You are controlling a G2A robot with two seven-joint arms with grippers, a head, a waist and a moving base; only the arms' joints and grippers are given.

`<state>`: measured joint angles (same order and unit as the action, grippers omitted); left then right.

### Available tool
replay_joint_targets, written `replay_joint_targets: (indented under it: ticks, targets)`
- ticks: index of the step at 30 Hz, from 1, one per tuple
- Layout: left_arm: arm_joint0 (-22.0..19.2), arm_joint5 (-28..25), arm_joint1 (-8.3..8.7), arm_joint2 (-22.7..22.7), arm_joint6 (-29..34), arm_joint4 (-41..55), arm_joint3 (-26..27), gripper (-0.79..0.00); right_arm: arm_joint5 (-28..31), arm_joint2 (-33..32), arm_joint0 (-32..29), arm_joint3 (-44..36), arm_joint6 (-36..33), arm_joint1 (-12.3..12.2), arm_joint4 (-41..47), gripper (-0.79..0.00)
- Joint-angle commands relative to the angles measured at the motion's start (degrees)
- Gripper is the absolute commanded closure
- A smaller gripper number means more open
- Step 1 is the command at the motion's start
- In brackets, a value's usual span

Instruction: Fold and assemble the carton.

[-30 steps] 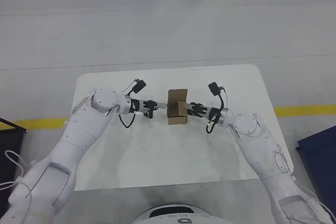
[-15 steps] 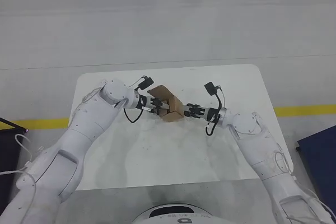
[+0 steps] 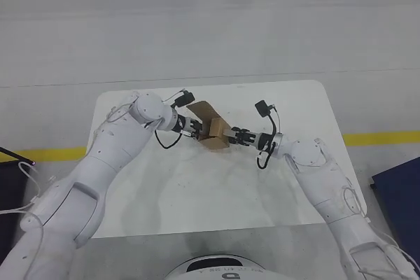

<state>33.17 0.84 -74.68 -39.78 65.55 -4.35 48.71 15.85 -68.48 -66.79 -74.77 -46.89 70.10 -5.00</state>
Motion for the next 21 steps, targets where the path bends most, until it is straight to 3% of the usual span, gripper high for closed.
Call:
replay_joint_targets:
  ticks: [1,10,13,19,20,21]
  targets:
    - [0.2,1.4,0.46,-0.5,0.9,-1.0,1.8,0.0,0.4,-0.6,-0.3,-0.2,0.3,-0.2,-0.1,-0.4]
    - [2.9,8.2,3.4,-4.5,4.6,-5.5,11.1,0.0,4.0,-2.1,-1.3,-1.0,0.1,-0.9,-0.4,-0.459]
    - [4.3,11.2,4.44,-5.9,6.1,-7.2,14.6,0.0,8.3,-2.5,-2.0,-2.1,0.5,-1.3,-2.5,-0.588]
    - [6.7,16.3,5.95,-7.7,7.4,-10.9,20.3,0.0,13.2,-2.2,-2.6,-2.2,2.6,-1.6,-5.8,-0.711]
    - [7.2,16.8,6.14,-8.0,7.4,-11.2,20.8,-0.271,13.8,-1.8,-2.5,-1.8,2.9,-1.6,-6.3,-0.727]
    - [7.5,17.2,6.31,-8.3,7.2,-11.4,21.3,-0.77,14.4,-1.5,-2.2,-1.3,3.1,-1.6,-6.9,-0.76]
